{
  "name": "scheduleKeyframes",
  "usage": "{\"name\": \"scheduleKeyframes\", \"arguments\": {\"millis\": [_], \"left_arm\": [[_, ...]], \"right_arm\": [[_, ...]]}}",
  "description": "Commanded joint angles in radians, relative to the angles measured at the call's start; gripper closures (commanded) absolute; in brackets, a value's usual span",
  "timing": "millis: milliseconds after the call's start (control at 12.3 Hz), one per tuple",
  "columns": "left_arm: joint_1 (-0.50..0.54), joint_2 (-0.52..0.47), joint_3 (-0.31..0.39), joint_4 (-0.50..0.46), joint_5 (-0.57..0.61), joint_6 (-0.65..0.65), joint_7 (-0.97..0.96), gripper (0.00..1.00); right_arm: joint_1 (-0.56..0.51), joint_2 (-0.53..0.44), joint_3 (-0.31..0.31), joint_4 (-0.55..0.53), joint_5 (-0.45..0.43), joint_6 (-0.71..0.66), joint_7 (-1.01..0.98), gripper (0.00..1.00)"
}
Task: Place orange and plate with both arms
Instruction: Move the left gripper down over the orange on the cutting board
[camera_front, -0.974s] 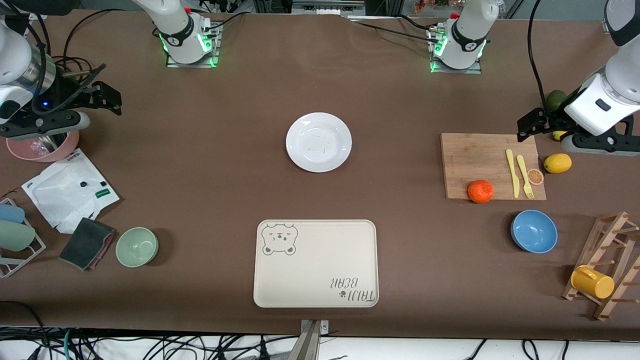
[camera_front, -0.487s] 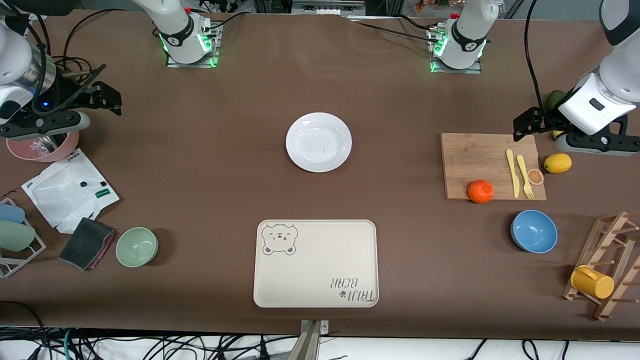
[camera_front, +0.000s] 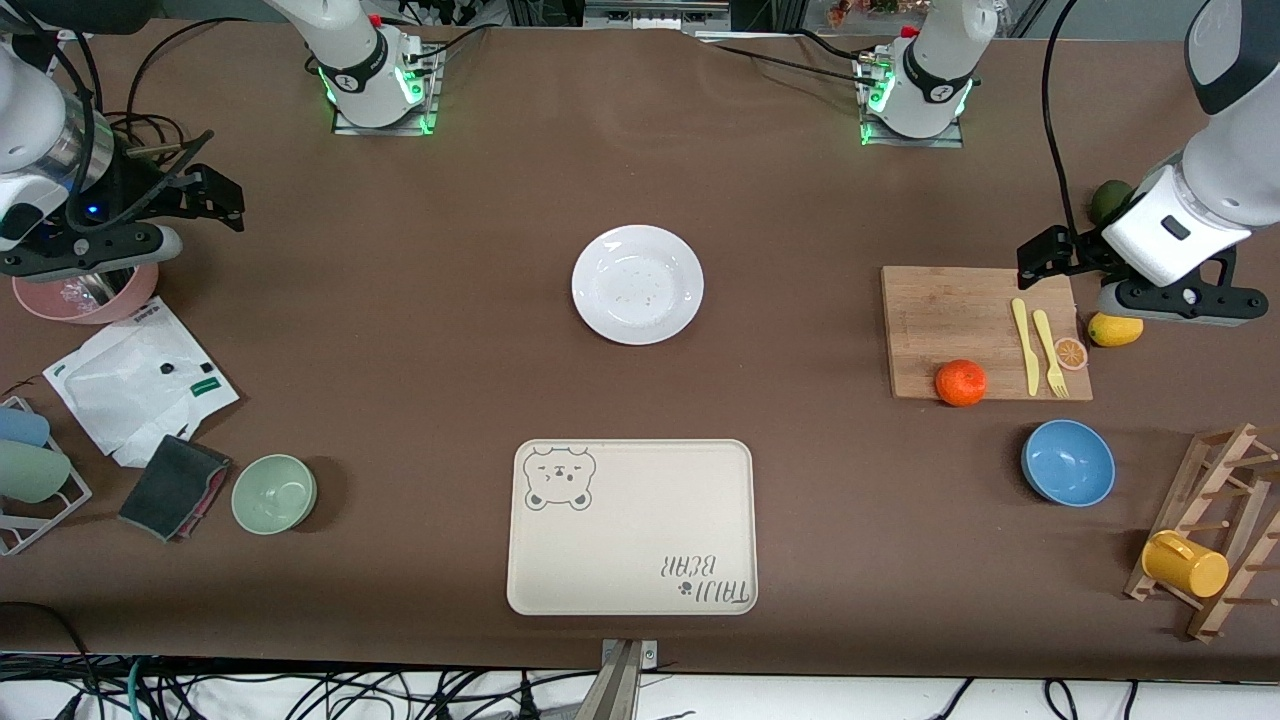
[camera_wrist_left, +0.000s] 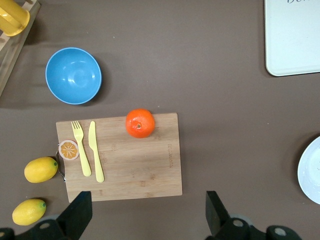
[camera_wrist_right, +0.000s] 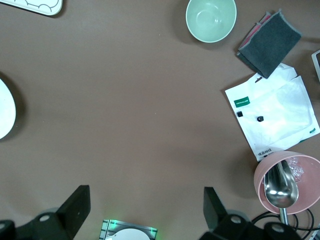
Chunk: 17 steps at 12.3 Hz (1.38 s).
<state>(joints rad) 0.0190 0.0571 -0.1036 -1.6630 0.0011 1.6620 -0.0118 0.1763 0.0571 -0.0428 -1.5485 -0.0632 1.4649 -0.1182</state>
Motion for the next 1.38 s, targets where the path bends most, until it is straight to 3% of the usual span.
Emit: {"name": "scheduleKeyframes", "arguments": {"millis": [0, 325, 650, 1299], "left_arm": [[0.006, 0.003, 0.004, 0.002, -0.006, -0.010, 0.027, 0.00], [0.018, 0.044, 0.012, 0.002, 0.065, -0.010, 0.023, 0.00], [0.069, 0.121, 0.009, 0.003, 0.042, 0.012, 0.030, 0.00], [0.064, 0.254, 0.001, -0.037, 0.051, 0.174, 0.018, 0.00]], "right_arm": [[0.005, -0.010, 0.001, -0.007, -0.017, -0.006, -0.001, 0.00], [0.005, -0.010, 0.001, -0.007, -0.012, -0.006, -0.001, 0.00], [0.005, -0.008, 0.001, -0.015, -0.007, -0.005, 0.002, 0.00], [0.005, -0.013, 0.001, -0.027, 0.014, 0.002, 0.005, 0.00]]}}
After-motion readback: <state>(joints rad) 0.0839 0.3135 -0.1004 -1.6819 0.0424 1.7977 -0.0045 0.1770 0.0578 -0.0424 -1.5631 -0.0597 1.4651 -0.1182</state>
